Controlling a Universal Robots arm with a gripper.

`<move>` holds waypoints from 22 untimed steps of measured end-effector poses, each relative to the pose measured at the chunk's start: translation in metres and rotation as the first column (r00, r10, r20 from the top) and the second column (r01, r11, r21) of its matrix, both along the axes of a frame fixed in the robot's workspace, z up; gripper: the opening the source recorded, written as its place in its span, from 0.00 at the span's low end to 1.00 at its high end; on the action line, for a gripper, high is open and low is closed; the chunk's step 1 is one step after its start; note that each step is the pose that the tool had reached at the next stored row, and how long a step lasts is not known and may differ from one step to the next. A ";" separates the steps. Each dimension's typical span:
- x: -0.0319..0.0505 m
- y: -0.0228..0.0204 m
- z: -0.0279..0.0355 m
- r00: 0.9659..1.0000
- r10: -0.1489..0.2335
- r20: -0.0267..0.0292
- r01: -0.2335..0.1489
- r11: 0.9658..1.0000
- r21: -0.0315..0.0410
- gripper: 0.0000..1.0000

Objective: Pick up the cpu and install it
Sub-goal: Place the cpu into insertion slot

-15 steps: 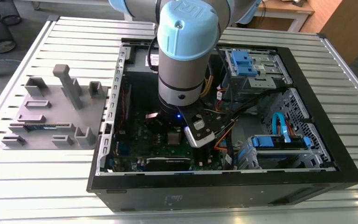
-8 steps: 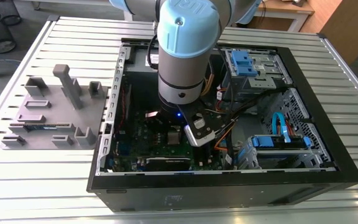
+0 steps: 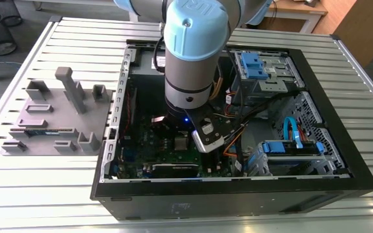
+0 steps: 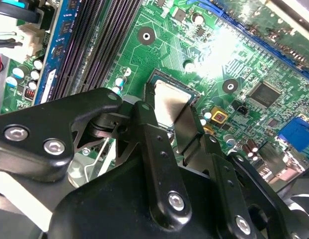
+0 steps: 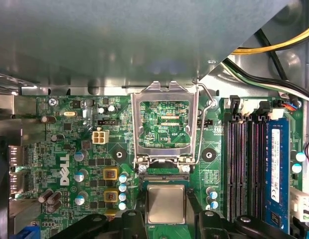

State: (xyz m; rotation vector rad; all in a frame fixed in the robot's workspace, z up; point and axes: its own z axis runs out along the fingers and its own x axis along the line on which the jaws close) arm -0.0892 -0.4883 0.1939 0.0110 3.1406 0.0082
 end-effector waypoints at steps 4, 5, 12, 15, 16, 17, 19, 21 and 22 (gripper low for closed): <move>0.0000 0.0000 -0.0009 1.000 0.000 0.002 0.000 1.000 0.000 0.43; 0.0000 0.0000 -0.0009 1.000 0.000 0.002 0.000 1.000 0.000 0.43; -0.0001 -0.0001 -0.0029 1.000 0.000 0.002 0.000 1.000 -0.001 0.43; 0.0000 0.0000 -0.0032 1.000 0.000 0.002 0.000 1.000 0.000 0.43; 0.0000 0.0000 -0.0033 1.000 0.000 0.002 0.000 1.000 0.000 0.43; 0.0000 0.0000 -0.0033 1.000 0.000 0.002 0.000 1.000 0.000 0.43; 0.0000 0.0000 -0.0032 1.000 0.000 0.002 0.000 1.000 0.000 0.42; 0.0000 0.0000 -0.0033 1.000 0.000 0.002 0.000 1.000 0.000 0.39; 0.0000 -0.0001 -0.0033 1.000 0.000 0.002 0.000 1.000 0.000 0.39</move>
